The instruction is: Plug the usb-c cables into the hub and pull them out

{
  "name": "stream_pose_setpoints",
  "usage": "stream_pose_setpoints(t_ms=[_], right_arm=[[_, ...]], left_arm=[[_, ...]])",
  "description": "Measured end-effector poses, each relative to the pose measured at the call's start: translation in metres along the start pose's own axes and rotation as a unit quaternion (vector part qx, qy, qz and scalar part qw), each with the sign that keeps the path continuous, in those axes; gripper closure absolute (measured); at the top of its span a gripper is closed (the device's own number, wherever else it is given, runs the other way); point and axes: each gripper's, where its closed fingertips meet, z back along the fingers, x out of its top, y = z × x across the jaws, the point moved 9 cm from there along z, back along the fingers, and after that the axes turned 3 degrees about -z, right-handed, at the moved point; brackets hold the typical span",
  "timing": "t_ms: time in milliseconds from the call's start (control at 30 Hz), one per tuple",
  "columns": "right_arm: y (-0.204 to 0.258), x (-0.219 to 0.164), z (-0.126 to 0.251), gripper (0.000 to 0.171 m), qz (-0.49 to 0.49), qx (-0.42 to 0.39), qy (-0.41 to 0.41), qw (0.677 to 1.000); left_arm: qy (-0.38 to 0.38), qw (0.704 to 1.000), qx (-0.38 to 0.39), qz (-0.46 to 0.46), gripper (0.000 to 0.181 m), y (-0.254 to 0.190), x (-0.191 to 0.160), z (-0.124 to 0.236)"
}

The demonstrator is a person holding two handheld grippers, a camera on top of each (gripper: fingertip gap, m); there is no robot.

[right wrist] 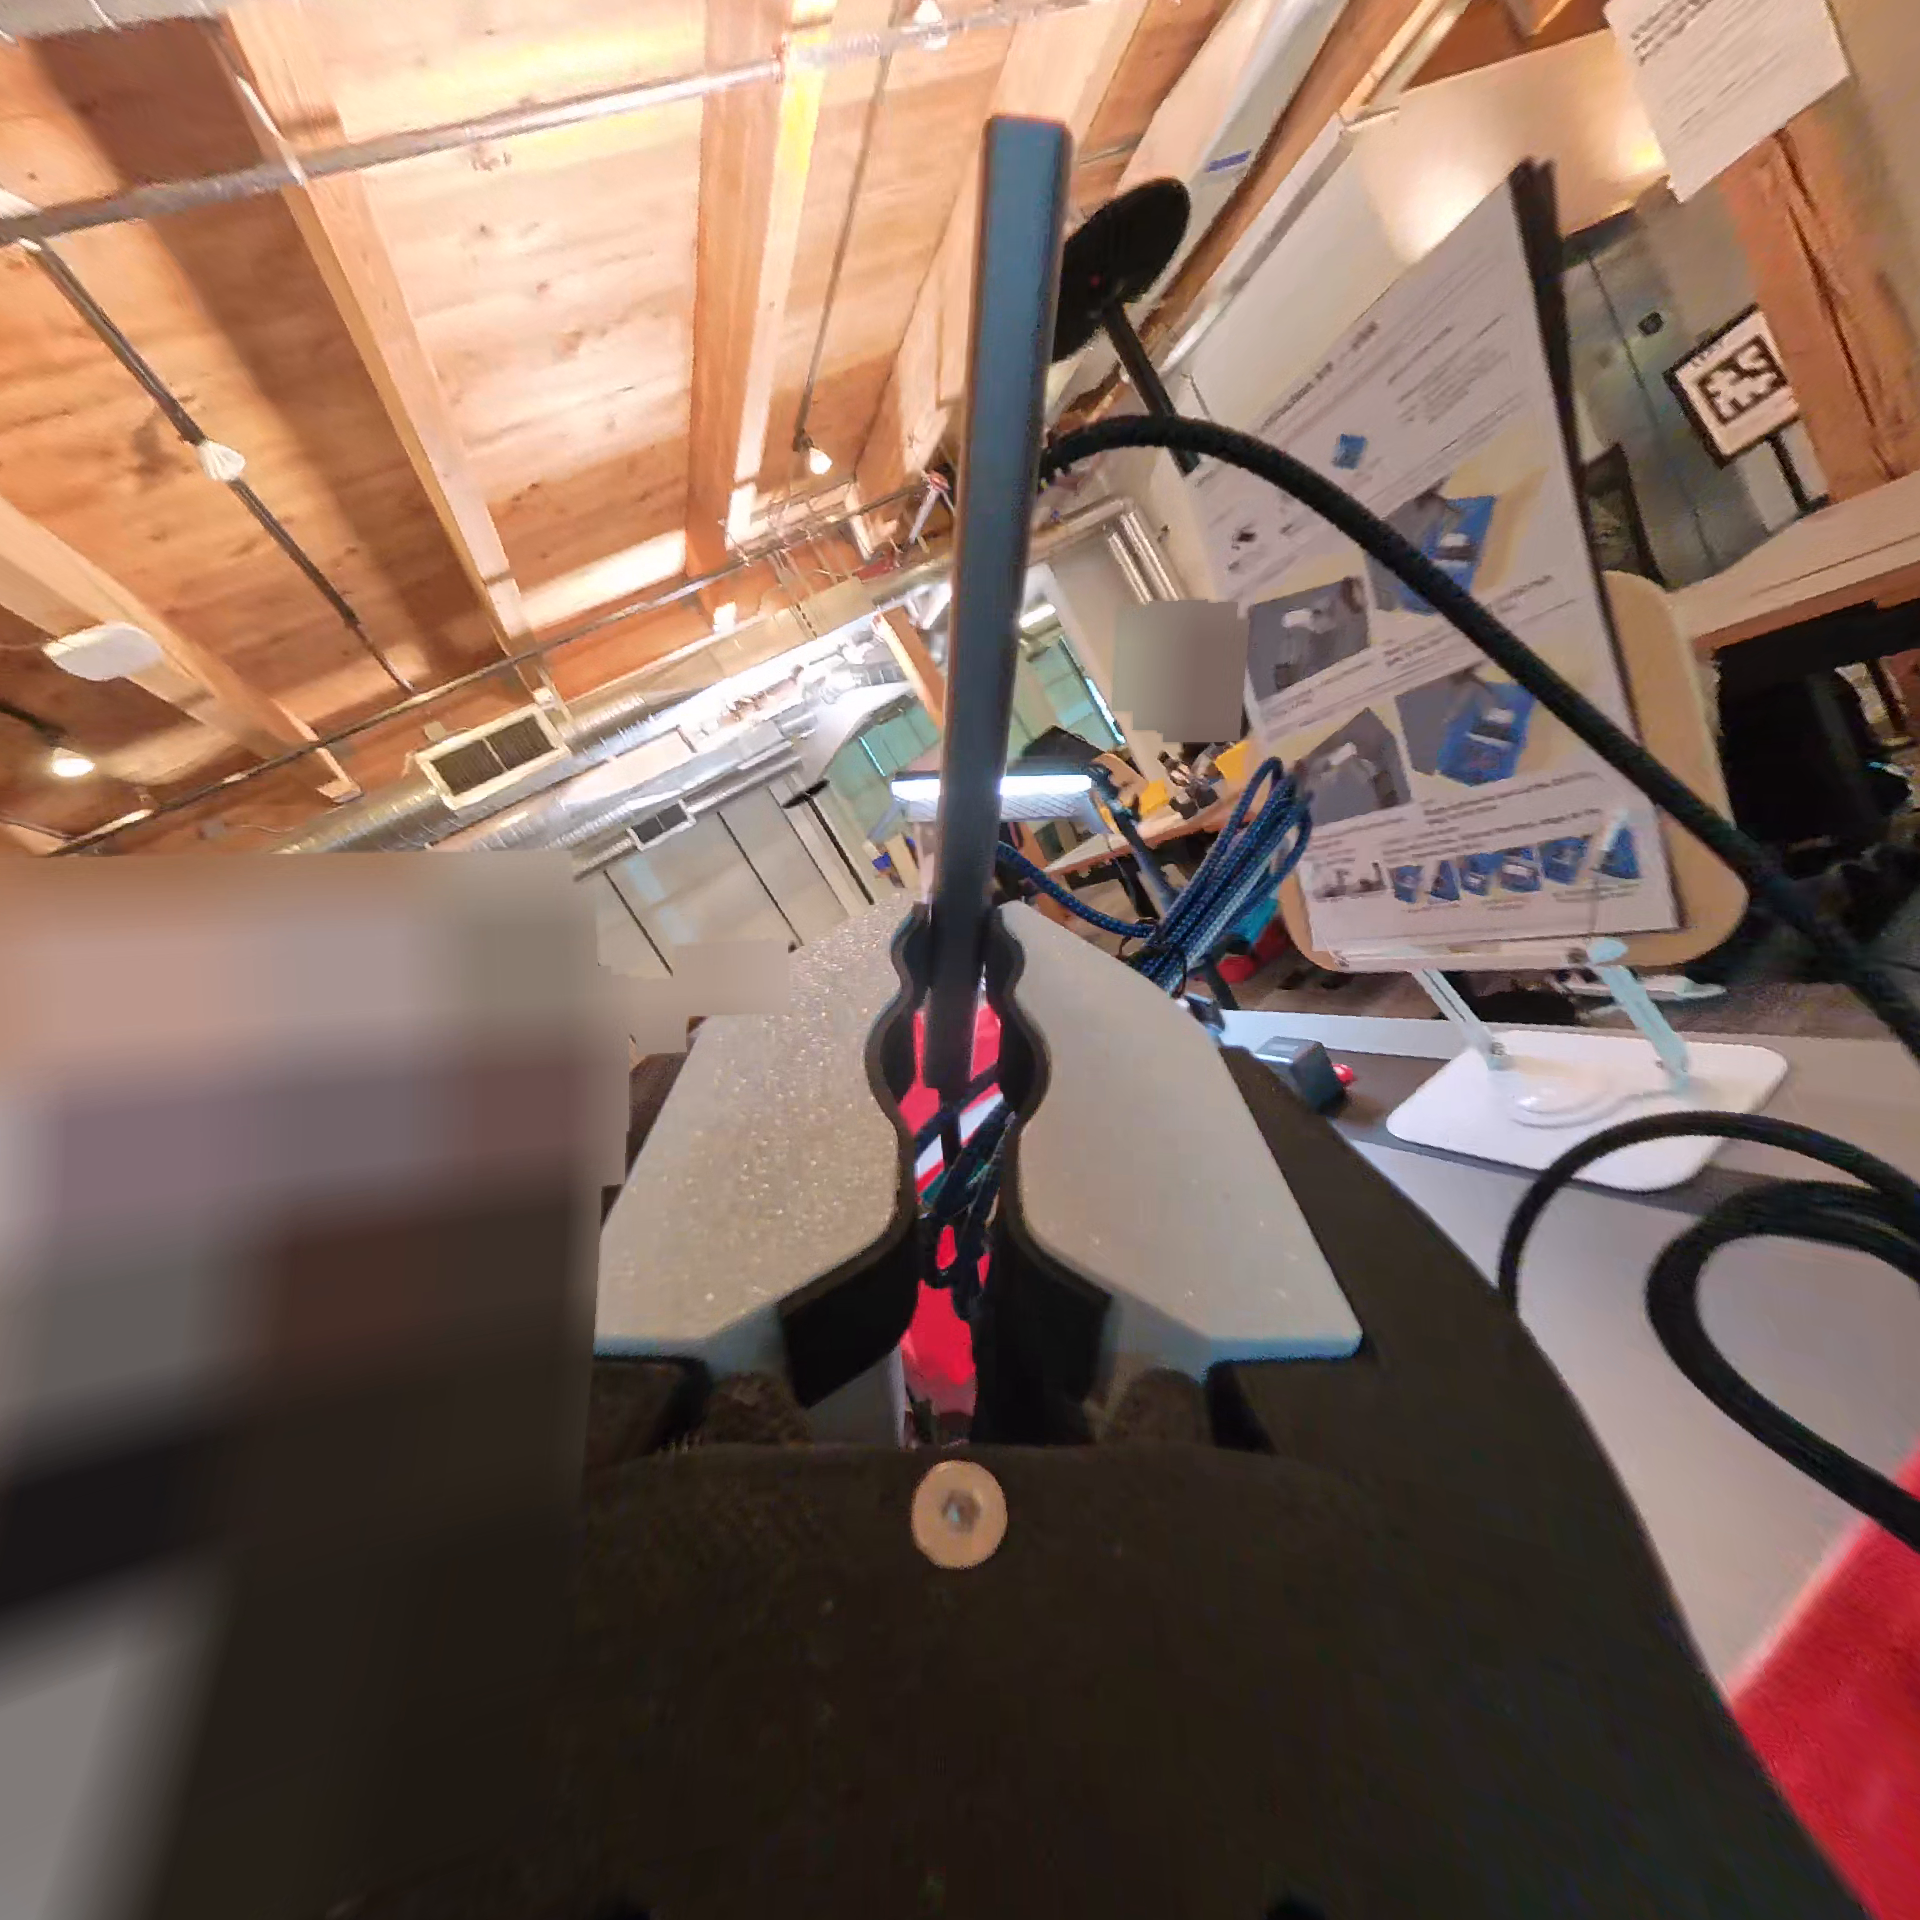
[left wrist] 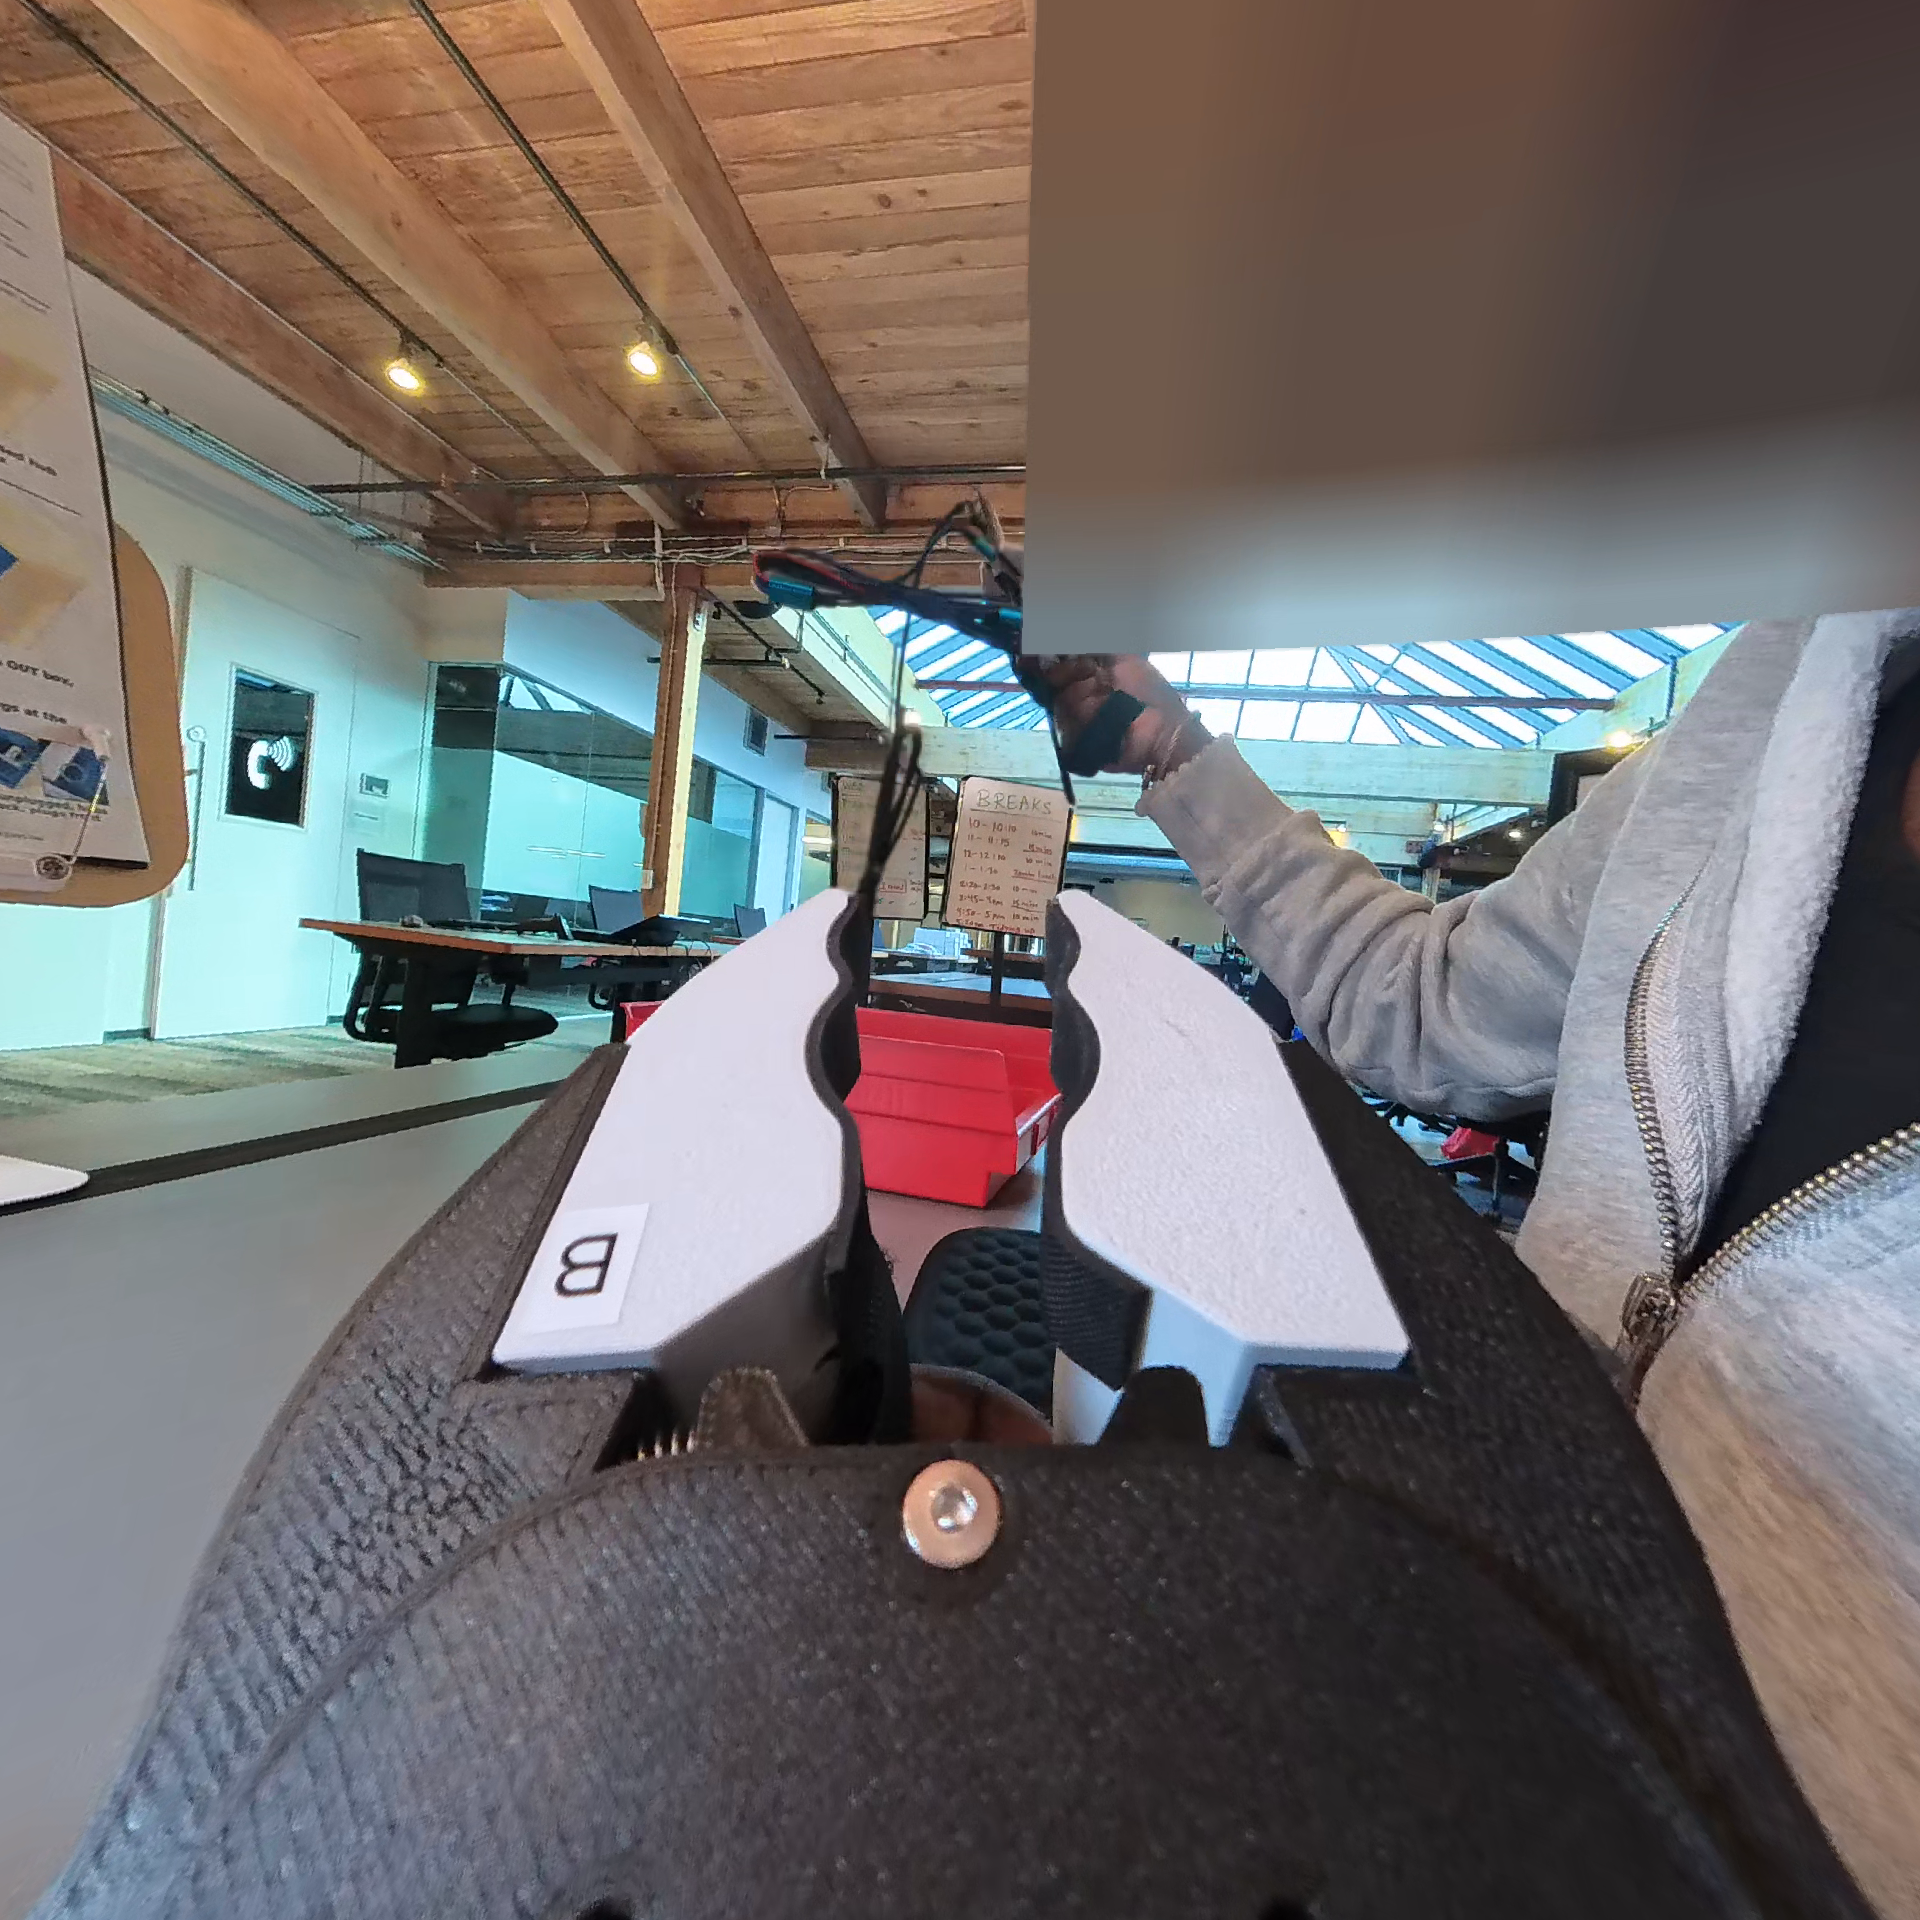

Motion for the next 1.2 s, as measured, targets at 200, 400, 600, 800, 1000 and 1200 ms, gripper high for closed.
stream_pose_setpoints(t_ms=[200,400,600,800,1000,1200], right_arm=[[-0.036,-0.012,0.019,0.161,-0.040,-0.041,0.036,0.998],[-0.086,-0.047,0.052,0.161,-0.084,-0.077,0.049,0.992],[-0.144,-0.096,0.093,0.161,-0.055,-0.290,0.139,0.945],[-0.169,-0.128,0.100,0.161,-0.009,-0.404,0.266,0.875],[-0.193,-0.162,0.092,0.161,-0.032,-0.438,0.379,0.815],[-0.204,-0.189,0.079,0.160,-0.033,-0.428,0.496,0.755]], left_arm=[[0.000,1.000,0.005,-0.002,0.148,0.000,0.000,0.001],[0.007,1.000,-0.001,-0.002,0.148,-0.001,-0.001,0.000],[0.009,1.000,0.002,0.003,0.148,0.000,-0.002,-0.001],[0.023,1.000,0.001,0.000,0.148,0.000,-0.005,-0.003],[0.028,1.000,0.000,0.002,0.149,0.000,-0.005,-0.003],[0.026,1.000,-0.002,0.003,0.149,0.000,-0.005,-0.003]])
